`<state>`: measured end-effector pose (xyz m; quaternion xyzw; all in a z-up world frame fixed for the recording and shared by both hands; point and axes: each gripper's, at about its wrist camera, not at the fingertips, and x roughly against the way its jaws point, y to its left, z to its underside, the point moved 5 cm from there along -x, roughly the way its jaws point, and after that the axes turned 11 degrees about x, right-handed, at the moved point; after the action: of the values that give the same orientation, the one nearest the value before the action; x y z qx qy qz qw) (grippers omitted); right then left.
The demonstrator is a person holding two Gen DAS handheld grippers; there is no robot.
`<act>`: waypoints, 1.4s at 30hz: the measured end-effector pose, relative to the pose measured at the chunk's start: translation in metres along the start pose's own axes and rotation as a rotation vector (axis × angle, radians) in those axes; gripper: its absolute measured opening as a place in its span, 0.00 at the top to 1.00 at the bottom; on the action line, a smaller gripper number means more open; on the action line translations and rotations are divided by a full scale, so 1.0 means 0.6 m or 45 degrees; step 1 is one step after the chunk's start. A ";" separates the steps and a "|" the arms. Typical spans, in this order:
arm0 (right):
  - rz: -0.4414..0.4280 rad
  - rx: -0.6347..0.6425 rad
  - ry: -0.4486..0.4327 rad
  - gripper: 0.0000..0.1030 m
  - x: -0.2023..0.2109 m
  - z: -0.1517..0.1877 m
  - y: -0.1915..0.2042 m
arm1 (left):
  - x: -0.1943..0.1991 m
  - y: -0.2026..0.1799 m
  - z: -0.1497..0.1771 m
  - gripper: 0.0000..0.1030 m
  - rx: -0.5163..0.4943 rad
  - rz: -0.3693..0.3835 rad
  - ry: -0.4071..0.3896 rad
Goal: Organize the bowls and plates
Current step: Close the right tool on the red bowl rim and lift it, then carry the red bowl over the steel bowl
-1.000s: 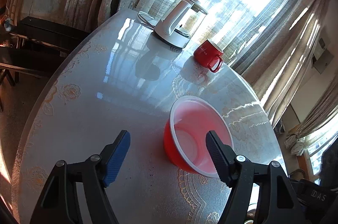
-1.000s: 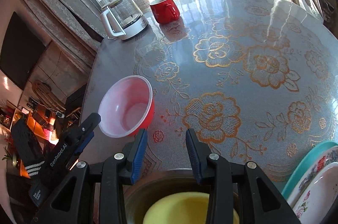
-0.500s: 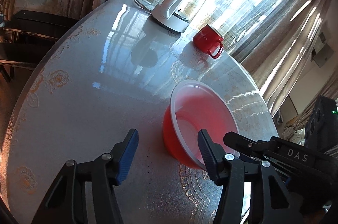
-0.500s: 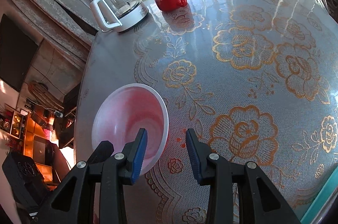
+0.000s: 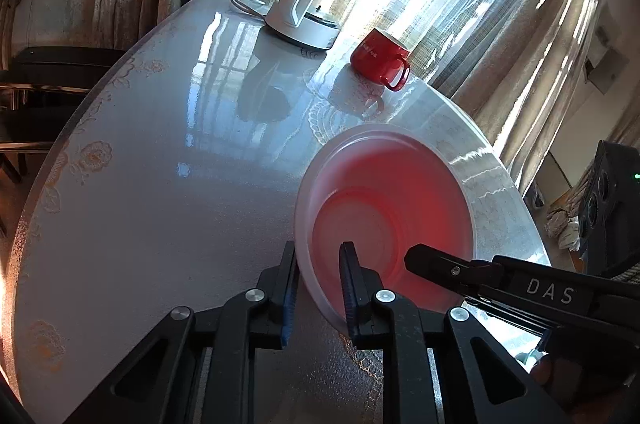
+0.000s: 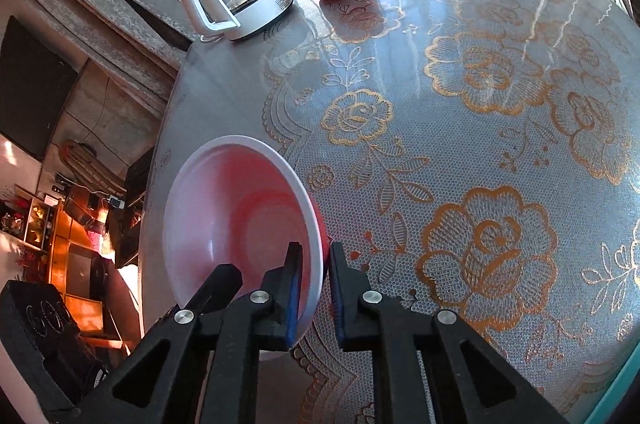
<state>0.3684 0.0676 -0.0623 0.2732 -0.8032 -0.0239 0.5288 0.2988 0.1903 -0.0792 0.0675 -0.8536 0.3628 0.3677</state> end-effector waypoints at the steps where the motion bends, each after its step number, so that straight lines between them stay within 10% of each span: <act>1: 0.005 -0.005 -0.002 0.87 0.002 0.001 -0.003 | 0.002 -0.001 0.000 0.83 0.000 0.012 -0.002; 42: 0.014 -0.086 -0.248 0.87 0.203 0.101 -0.036 | 0.118 -0.142 0.082 0.85 -0.449 0.184 -0.133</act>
<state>0.2899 -0.0226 0.0058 0.2472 -0.8511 -0.0742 0.4572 0.2520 0.1063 -0.0057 -0.0405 -0.9245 0.2291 0.3020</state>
